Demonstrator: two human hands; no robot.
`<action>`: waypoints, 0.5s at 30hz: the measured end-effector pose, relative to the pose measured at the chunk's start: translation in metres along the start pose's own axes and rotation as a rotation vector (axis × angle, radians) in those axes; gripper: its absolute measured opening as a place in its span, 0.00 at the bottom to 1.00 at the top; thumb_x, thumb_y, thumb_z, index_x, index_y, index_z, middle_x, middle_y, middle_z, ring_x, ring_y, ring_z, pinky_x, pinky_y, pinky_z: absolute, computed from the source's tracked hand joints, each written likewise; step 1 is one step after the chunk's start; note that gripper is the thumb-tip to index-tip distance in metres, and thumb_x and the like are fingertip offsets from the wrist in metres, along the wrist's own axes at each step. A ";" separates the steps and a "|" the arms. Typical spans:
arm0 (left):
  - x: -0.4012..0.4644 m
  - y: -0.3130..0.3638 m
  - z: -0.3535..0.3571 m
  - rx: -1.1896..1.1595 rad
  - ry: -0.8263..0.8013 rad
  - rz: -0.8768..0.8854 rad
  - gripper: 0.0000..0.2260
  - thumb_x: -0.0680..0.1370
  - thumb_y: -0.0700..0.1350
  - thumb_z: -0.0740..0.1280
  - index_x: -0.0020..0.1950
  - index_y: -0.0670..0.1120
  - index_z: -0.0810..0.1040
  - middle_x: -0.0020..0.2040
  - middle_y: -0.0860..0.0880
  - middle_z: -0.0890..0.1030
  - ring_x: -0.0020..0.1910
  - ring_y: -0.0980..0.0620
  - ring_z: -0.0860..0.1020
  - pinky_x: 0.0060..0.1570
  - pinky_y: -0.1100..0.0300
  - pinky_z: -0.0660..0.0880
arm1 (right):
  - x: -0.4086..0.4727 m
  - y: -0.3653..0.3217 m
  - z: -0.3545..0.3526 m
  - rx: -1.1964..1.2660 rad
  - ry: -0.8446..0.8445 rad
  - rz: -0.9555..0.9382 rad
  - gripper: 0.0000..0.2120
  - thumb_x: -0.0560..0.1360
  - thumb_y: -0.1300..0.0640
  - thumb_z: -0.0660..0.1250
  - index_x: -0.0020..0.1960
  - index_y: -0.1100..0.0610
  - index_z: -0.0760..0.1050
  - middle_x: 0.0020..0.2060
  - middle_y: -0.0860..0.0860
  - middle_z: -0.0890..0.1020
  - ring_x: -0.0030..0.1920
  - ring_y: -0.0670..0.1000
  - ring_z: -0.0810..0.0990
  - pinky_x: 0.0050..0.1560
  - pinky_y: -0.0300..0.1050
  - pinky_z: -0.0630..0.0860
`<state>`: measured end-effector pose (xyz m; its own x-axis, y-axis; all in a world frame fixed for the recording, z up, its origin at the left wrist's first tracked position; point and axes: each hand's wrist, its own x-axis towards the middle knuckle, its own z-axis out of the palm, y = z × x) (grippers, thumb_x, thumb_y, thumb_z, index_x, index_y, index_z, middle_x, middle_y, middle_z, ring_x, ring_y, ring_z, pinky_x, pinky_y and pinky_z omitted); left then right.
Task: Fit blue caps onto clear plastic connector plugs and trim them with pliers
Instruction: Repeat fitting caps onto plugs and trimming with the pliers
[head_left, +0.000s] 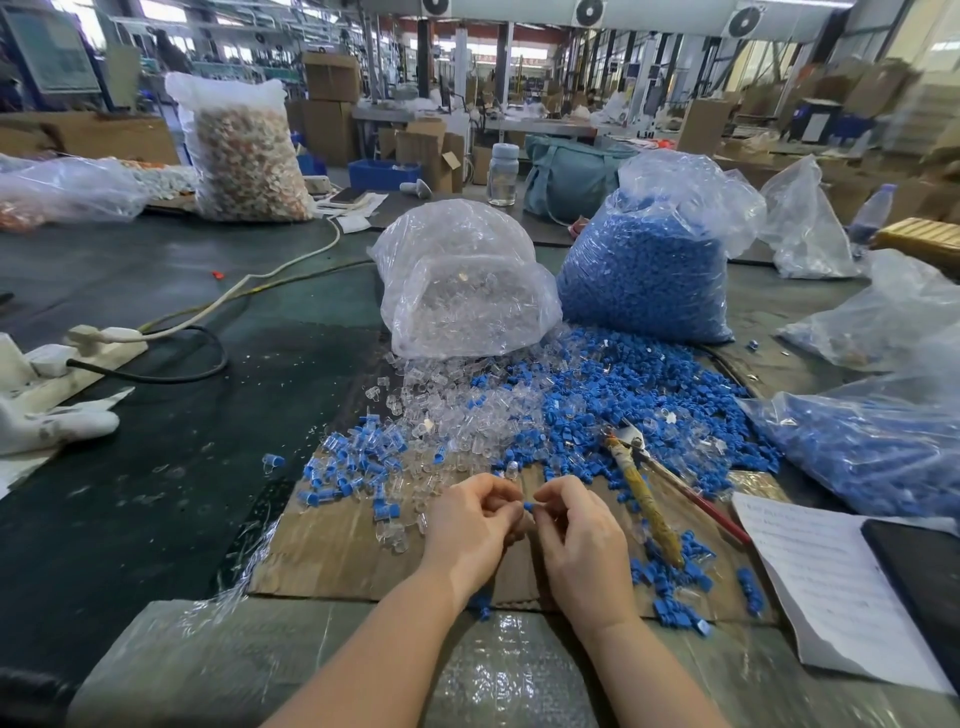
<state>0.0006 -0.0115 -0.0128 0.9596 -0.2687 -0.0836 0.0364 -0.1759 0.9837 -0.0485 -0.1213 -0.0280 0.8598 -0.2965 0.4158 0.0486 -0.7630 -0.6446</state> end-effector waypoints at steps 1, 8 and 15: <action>0.000 0.000 0.000 0.017 -0.008 0.010 0.06 0.75 0.34 0.66 0.44 0.44 0.78 0.41 0.41 0.82 0.37 0.53 0.80 0.41 0.63 0.79 | 0.000 0.000 0.000 -0.001 0.004 -0.004 0.05 0.74 0.62 0.67 0.44 0.52 0.73 0.38 0.47 0.77 0.42 0.47 0.75 0.43 0.41 0.71; -0.001 -0.005 -0.001 0.120 -0.035 0.088 0.09 0.75 0.34 0.67 0.41 0.48 0.77 0.38 0.47 0.80 0.38 0.53 0.80 0.43 0.62 0.79 | 0.000 0.000 0.000 0.012 0.023 -0.024 0.04 0.72 0.62 0.70 0.44 0.56 0.75 0.36 0.48 0.79 0.39 0.50 0.76 0.41 0.44 0.72; -0.003 -0.001 -0.002 -0.060 -0.026 0.029 0.09 0.77 0.33 0.63 0.47 0.46 0.77 0.40 0.43 0.78 0.35 0.55 0.78 0.38 0.66 0.77 | -0.001 -0.001 -0.001 0.021 0.059 -0.065 0.02 0.73 0.61 0.70 0.45 0.56 0.77 0.37 0.47 0.80 0.40 0.47 0.77 0.41 0.41 0.74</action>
<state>-0.0022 -0.0086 -0.0131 0.9529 -0.2976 -0.0584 0.0264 -0.1105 0.9935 -0.0501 -0.1207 -0.0266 0.8229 -0.2805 0.4941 0.1145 -0.7698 -0.6279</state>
